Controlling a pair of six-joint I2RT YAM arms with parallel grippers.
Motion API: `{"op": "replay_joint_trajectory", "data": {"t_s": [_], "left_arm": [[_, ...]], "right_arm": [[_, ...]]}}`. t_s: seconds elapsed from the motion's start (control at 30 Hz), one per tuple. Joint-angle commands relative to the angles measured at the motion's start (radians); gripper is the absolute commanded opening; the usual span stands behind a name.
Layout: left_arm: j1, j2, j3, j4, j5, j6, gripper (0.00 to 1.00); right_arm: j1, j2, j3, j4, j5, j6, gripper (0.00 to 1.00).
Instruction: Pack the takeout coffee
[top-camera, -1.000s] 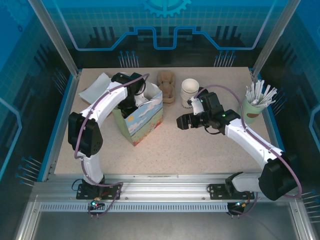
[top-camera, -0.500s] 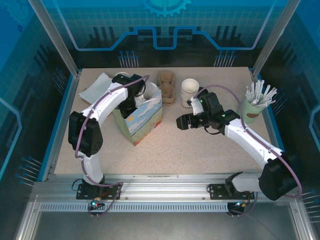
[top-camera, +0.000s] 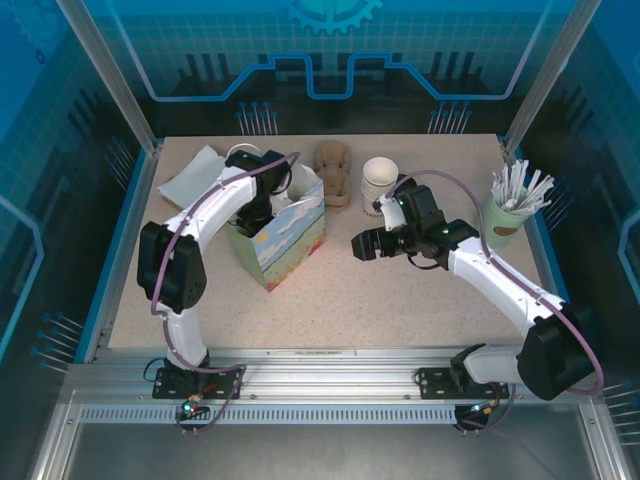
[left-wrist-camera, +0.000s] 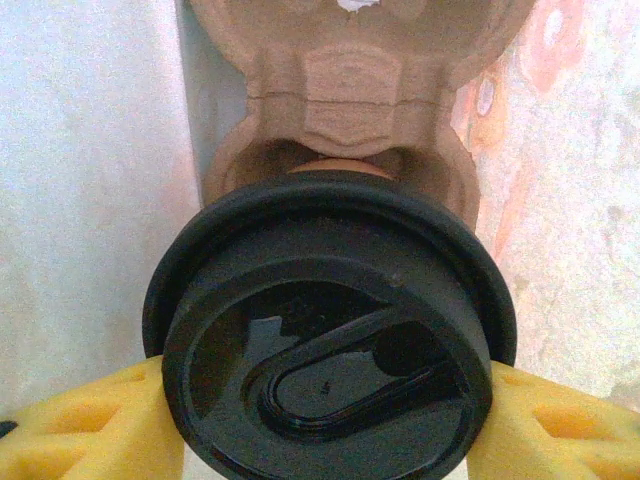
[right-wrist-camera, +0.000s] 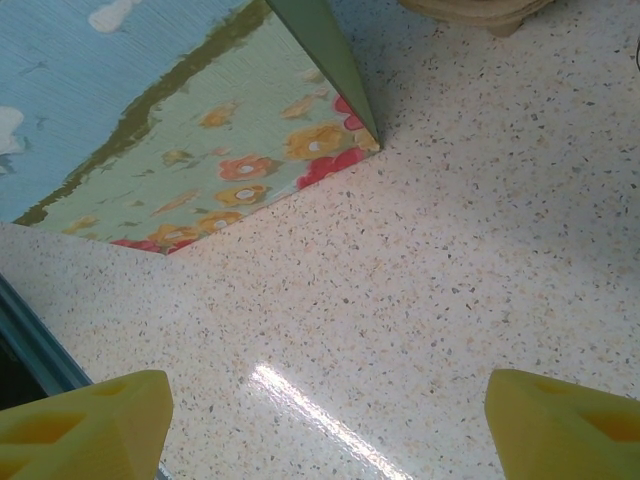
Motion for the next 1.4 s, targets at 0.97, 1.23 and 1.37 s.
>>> {"op": "replay_joint_trajectory", "data": {"t_s": [0.97, 1.23, 1.37], "left_arm": [[0.01, 0.167, -0.015, 0.123, -0.016, -0.041, 0.5], [0.005, 0.081, 0.015, 0.068, -0.002, -0.049, 0.63], [0.003, 0.044, 0.04, 0.023, 0.008, -0.051, 0.72]], "right_arm": [[0.023, 0.006, -0.009, 0.0, -0.013, -0.012, 0.83], [0.024, -0.002, -0.002, -0.008, -0.008, -0.013, 0.83], [0.028, 0.001, 0.0, -0.005, -0.01, -0.012, 0.83]]}}
